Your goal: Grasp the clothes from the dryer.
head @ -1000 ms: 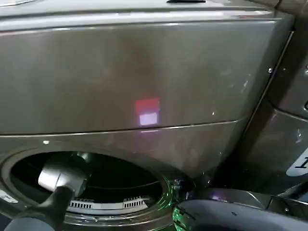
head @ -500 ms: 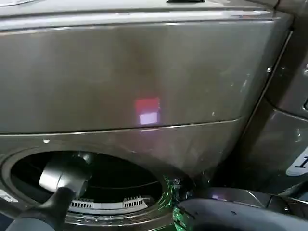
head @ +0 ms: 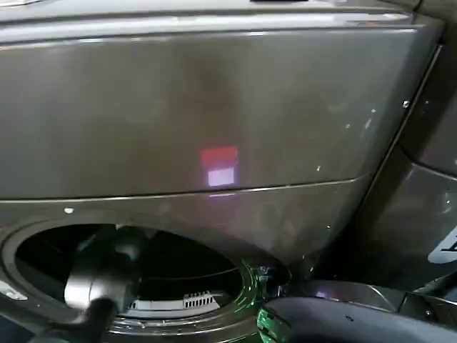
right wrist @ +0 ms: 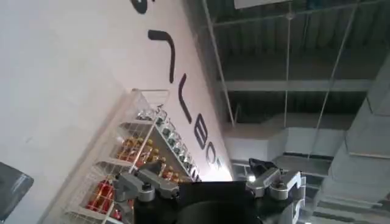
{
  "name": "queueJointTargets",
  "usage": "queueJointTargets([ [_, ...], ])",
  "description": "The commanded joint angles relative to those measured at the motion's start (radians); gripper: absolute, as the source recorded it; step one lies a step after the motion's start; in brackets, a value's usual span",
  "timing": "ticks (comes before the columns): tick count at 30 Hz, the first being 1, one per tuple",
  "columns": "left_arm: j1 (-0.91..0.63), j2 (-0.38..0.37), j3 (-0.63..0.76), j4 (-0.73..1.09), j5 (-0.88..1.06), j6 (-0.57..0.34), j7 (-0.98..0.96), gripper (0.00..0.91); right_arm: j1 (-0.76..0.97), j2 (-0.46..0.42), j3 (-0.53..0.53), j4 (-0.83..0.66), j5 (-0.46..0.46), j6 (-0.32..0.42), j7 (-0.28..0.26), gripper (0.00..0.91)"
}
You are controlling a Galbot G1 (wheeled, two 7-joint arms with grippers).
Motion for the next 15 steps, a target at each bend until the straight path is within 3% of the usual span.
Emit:
queueJointTargets([
  [1, 0.317, -0.023, -0.104, -0.485, -0.440, 0.005, -0.198, 0.000, 0.006, 0.000, -0.003, 0.002, 0.000, 0.002, -0.004, 0.907],
  [7, 0.464, -0.045, -0.120, -0.693, -0.675, -0.067, -0.345, 0.000, 0.015, -0.001, -0.003, -0.002, 0.004, 0.018, -0.012, 0.907],
  [15, 0.656, -0.086, -0.117, -0.841, -0.732, -0.304, -0.504, 0.000, 0.024, 0.001, -0.009, 0.000, -0.009, 0.033, -0.003, 0.907],
])
